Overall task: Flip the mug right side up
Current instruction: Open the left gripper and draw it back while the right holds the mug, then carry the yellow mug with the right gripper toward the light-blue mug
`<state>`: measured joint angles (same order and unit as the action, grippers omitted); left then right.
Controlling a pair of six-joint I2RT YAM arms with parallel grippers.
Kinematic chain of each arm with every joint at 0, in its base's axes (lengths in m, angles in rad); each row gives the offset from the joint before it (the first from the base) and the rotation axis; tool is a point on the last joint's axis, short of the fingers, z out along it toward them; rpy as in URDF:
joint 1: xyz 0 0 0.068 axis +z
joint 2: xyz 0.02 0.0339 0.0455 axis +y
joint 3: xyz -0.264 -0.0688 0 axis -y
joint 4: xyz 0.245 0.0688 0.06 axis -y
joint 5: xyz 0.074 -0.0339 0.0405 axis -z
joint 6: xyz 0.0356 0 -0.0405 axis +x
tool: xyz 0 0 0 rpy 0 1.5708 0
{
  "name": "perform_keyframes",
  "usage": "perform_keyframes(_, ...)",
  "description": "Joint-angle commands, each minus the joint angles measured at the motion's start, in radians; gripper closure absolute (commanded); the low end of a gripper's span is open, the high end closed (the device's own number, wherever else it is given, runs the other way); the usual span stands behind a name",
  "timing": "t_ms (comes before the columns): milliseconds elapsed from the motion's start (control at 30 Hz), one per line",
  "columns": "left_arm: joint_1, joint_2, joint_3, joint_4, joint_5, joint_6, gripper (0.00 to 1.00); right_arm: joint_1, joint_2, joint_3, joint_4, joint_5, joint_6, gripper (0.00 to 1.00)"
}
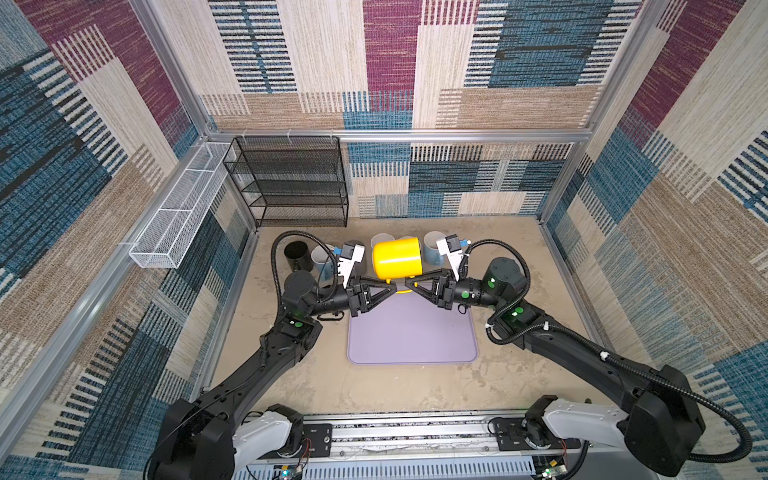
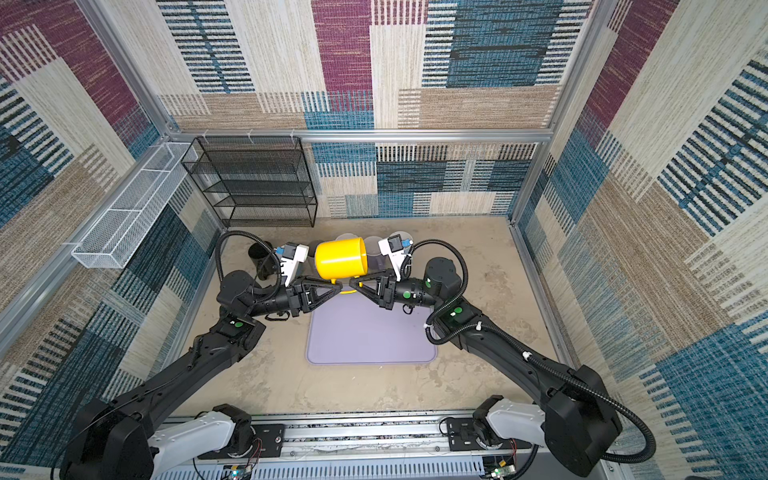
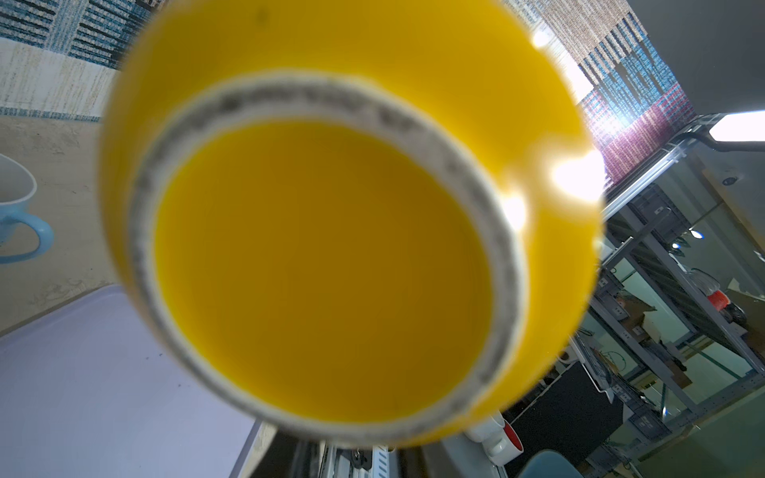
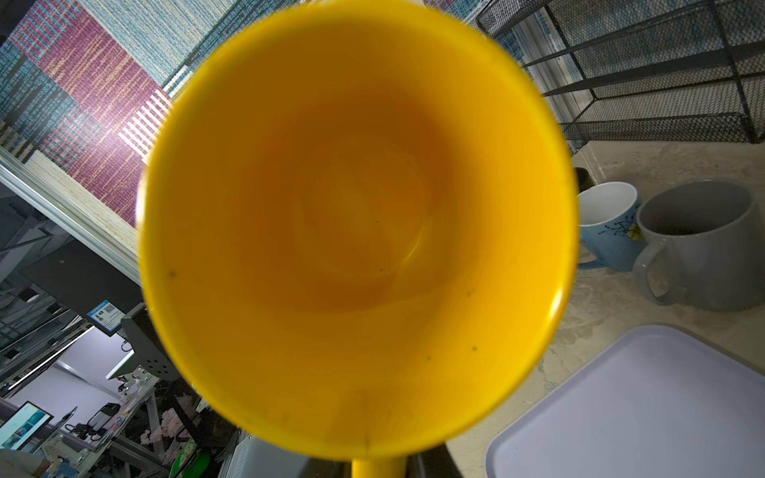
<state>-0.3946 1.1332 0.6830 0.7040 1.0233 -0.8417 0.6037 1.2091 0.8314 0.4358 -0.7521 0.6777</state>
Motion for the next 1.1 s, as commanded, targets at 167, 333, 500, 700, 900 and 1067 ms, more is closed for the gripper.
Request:
perform_keyframes(167,0.002,-0.020,0.018,-0.110,0.008,0.087,0.73,-0.044,-0.032,0.016,-0.015,0.042,-0.053,1.00)
perform_keyframes(333,0.002,-0.030,0.030,-0.187,0.000,0.128,0.73,-0.094,-0.040,0.009,-0.065,0.055,-0.075,1.00)
perform_keyframes(500,0.003,-0.046,0.036,-0.247,-0.014,0.163,0.73,-0.155,-0.038,0.011,-0.148,0.069,-0.124,1.00)
perform_keyframes(700,0.002,-0.063,0.055,-0.387,-0.045,0.239,0.73,-0.240,-0.042,0.004,-0.222,0.060,-0.183,1.00)
perform_keyframes(900,0.003,-0.070,0.061,-0.438,-0.061,0.264,0.73,-0.320,-0.037,0.012,-0.300,0.069,-0.230,1.00)
perform_keyframes(1067,0.002,-0.068,0.066,-0.466,-0.075,0.275,0.74,-0.393,-0.013,0.020,-0.351,0.065,-0.260,1.00)
